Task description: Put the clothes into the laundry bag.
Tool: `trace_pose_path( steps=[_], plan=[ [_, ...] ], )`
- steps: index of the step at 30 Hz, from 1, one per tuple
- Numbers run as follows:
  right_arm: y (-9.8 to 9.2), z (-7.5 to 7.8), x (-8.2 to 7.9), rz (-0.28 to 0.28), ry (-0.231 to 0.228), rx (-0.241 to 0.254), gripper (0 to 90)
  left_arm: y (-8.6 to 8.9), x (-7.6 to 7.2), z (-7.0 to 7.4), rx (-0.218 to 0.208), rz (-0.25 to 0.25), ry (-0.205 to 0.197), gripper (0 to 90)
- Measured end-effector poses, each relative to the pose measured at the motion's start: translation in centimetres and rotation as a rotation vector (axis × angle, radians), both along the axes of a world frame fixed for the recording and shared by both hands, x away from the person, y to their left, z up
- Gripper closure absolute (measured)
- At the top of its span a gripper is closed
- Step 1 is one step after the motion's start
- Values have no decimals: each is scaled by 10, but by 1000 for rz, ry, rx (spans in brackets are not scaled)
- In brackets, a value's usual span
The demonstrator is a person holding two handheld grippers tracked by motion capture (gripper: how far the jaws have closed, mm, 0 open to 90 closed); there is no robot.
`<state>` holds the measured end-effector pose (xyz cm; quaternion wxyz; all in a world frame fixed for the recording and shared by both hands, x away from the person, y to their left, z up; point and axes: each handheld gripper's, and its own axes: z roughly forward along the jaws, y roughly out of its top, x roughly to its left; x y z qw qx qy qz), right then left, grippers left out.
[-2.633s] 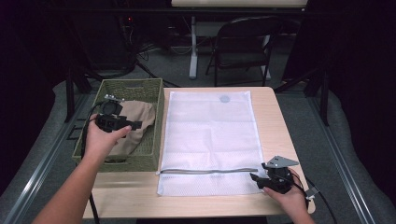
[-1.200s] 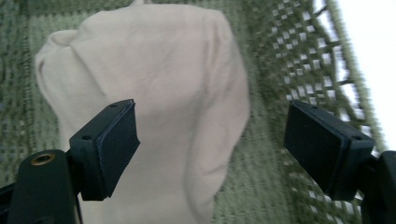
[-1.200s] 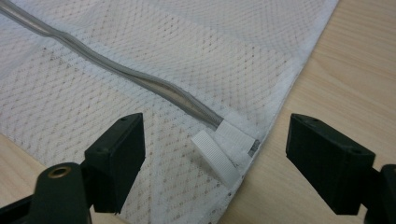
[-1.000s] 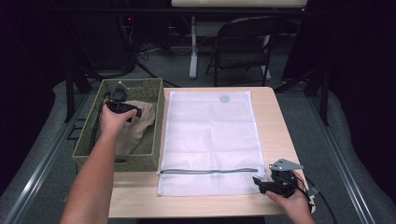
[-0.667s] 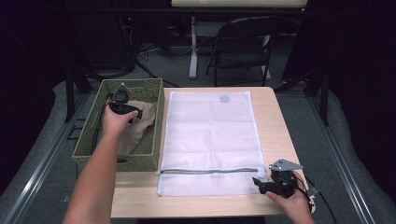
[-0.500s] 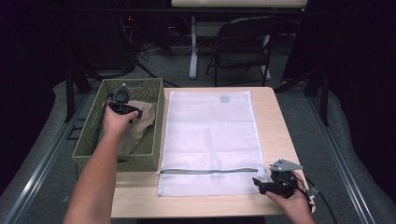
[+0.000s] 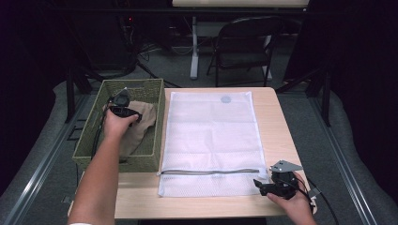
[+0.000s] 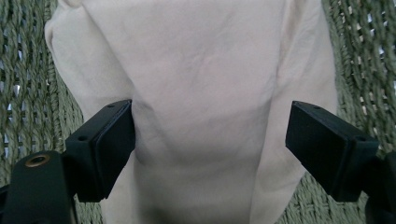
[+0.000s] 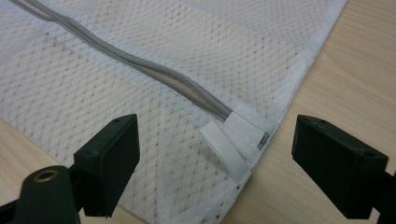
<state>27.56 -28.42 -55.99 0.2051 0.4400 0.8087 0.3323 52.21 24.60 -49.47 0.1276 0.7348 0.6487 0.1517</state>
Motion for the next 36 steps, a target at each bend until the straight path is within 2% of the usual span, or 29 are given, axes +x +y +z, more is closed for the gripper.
trace_pose_path(
  steps=[6,9,11,17,23,32,33,36],
  plan=[
    [0,-1,0,3,1,2,146,-5,3,-5,12,1,9,152],
    [1,-1,0,6,1,1,146,-7,4,-8,38,3,11,152],
    [1,-1,0,7,-2,5,146,-8,5,-12,60,9,28,152],
    [1,-1,0,5,-2,-3,146,-6,6,-19,87,19,41,153],
    [1,-1,0,7,0,0,146,2,7,-26,57,37,47,150],
    [2,-1,0,9,9,-10,146,6,8,-29,50,49,47,118],
    [2,-1,0,13,11,-8,146,7,9,-29,51,46,57,114],
    [2,-2,0,14,11,-7,146,11,8,-31,29,54,60,104]
  ],
)
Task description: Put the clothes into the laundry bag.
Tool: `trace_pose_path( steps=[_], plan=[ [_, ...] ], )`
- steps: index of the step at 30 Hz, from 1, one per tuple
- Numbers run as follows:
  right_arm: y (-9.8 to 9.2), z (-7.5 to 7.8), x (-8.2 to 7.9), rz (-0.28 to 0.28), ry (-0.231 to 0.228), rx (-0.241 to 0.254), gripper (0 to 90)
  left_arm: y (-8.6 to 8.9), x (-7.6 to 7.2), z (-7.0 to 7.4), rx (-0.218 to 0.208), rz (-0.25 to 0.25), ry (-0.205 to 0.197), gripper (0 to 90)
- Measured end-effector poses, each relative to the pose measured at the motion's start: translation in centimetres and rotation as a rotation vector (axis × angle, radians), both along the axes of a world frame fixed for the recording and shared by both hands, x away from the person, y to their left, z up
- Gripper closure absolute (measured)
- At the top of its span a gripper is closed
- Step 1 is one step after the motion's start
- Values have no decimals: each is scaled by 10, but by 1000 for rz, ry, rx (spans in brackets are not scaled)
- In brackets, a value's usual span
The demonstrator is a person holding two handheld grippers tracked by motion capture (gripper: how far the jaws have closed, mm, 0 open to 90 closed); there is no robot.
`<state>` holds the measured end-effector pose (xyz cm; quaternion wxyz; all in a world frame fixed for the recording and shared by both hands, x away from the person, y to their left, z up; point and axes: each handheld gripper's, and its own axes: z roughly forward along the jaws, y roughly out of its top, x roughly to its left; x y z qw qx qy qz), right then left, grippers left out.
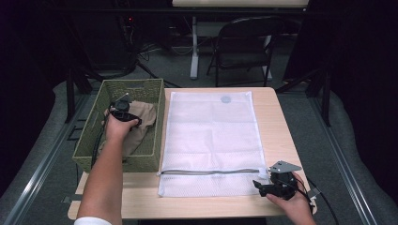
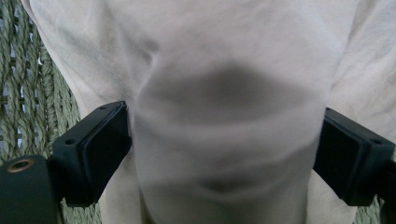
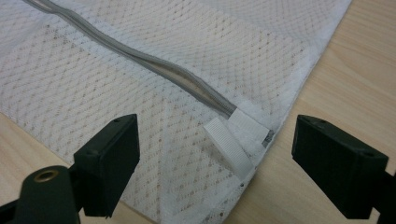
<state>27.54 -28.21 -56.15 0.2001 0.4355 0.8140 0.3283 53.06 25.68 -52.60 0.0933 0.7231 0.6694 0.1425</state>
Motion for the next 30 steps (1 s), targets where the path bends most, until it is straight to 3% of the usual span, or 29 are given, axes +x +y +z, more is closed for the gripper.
trace_pose_path(
  steps=[8,15,24,30],
  plan=[
    [1,0,0,5,5,-2,147,6,0,-5,-21,-2,3,56],
    [2,-1,0,12,4,-9,146,11,2,-12,-51,16,41,0],
    [3,-2,0,17,8,-15,147,6,1,-16,-22,-2,31,0],
    [4,-2,0,28,9,-22,146,4,1,-18,-19,11,36,0]
  ],
)
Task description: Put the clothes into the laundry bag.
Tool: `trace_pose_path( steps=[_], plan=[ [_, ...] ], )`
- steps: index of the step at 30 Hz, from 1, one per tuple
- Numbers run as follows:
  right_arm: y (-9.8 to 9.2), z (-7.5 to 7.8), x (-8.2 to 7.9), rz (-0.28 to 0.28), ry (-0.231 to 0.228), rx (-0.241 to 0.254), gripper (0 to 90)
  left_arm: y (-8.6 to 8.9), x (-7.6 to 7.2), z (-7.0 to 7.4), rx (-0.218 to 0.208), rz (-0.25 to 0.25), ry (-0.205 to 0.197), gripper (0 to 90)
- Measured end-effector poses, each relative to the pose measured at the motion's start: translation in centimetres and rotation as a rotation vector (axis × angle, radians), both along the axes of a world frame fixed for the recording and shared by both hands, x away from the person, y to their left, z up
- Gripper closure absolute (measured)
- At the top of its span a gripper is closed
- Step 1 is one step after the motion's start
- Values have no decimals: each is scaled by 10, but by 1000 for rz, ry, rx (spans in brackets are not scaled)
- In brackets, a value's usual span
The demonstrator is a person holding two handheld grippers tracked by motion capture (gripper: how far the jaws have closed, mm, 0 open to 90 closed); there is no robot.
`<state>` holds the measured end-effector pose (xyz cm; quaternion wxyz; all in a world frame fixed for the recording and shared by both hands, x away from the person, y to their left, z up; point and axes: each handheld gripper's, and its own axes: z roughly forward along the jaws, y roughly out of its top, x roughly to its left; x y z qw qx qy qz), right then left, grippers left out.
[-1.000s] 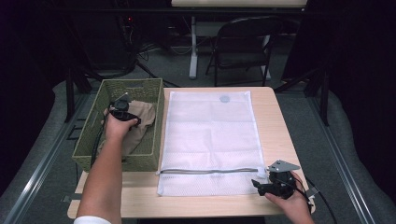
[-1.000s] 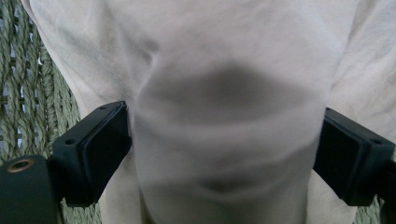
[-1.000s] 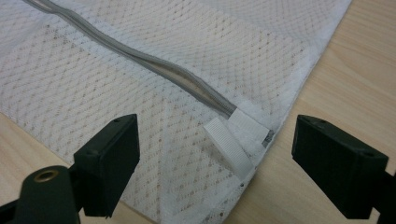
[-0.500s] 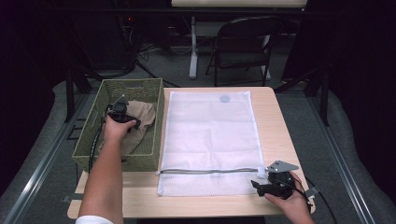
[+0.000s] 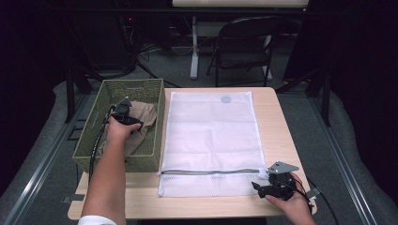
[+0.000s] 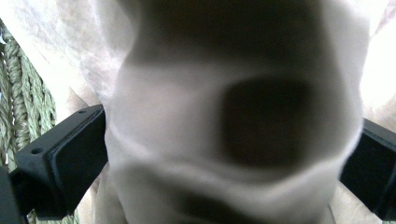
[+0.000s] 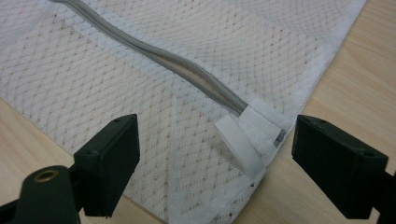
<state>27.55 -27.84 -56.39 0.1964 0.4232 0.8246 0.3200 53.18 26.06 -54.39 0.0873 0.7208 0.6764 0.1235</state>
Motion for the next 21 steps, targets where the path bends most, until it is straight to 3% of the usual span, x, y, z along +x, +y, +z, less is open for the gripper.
trace_pose_path(
  steps=[10,14,18,21],
  plan=[
    [0,1,0,0,-6,7,147,5,1,-1,-39,23,11,2],
    [0,1,-1,0,-4,3,148,6,1,1,-40,27,11,47],
    [0,1,-1,14,3,-4,149,9,0,1,-55,51,5,59],
    [1,0,-1,14,-1,0,151,10,-2,-1,-68,82,-29,63]
  ],
)
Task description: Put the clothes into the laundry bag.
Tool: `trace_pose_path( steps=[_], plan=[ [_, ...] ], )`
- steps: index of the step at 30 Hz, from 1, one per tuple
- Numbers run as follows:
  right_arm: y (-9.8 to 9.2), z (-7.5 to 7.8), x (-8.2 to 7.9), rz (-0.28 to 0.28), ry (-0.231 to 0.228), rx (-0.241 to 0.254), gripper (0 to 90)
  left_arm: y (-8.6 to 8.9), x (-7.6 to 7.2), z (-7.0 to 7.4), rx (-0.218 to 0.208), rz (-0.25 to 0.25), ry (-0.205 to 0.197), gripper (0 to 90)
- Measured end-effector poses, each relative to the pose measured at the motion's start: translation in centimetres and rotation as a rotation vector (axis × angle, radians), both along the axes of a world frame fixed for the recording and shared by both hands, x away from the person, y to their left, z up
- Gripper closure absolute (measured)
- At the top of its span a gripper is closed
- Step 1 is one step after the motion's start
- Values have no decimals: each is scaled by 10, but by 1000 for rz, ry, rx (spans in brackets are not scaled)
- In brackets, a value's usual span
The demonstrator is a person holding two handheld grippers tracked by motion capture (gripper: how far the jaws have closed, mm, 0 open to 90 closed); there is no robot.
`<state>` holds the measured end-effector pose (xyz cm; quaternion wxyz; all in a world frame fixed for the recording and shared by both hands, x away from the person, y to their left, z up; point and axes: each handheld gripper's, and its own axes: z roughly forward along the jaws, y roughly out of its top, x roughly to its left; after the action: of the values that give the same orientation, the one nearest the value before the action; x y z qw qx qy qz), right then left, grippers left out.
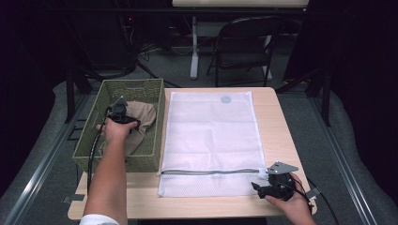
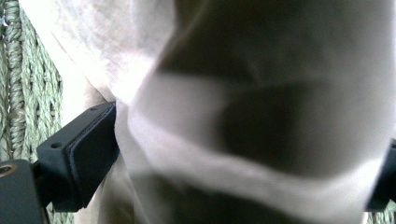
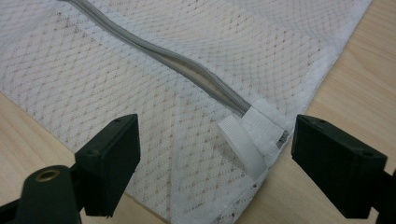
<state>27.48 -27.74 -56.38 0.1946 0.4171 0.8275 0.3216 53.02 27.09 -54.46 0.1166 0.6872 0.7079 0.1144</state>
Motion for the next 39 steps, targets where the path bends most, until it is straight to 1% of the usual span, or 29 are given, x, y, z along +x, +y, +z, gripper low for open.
trace_pose_path(
  steps=[3,5,6,7,8,13,17,19,20,22,23,25,27,28,29,30,31,33,36,39],
  plan=[
    [0,0,0,2,1,6,151,1,-1,0,3,-7,-6,73],
    [0,0,0,1,1,1,153,1,-1,2,8,-14,-11,129],
    [0,0,0,1,2,1,154,3,-3,4,6,-5,-30,171],
    [0,0,0,2,3,4,154,4,-4,4,1,-1,-31,200],
    [0,0,0,5,6,-3,154,5,-4,5,-5,10,-42,220],
    [1,-1,0,8,4,-1,157,6,-5,7,1,5,-45,334],
    [1,-1,0,13,7,0,161,5,-5,9,8,5,-50,396],
    [1,-1,0,15,5,0,161,4,-5,11,15,-3,-48,434],
    [1,-1,0,19,3,-7,161,3,-5,12,19,-9,-54,449],
    [2,-1,0,19,4,-4,161,2,-6,12,17,-7,-57,470],
    [2,-1,0,18,4,-12,161,2,-6,13,14,-5,-59,470],
    [2,-1,1,20,7,-10,161,2,-6,14,14,-11,-56,490],
    [2,-1,0,19,0,-11,162,3,-6,15,12,-16,-57,504],
    [2,-1,0,21,0,-5,162,3,-7,17,-2,-11,-62,513],
    [2,-1,0,21,0,-5,162,3,-7,17,-2,-11,-62,518],
    [2,-1,0,22,-1,-4,162,4,-7,18,-12,-11,-56,522],
    [2,-1,0,21,-3,-5,162,4,-7,20,-23,-11,-60,525],
    [3,0,0,22,-4,-2,162,5,-8,22,-25,-14,-60,529],
    [3,0,0,26,-3,-5,162,6,-9,27,-44,-14,-78,532],
    [3,-1,0,29,-1,0,162,6,-10,29,-48,-15,-87,532]
  ],
)
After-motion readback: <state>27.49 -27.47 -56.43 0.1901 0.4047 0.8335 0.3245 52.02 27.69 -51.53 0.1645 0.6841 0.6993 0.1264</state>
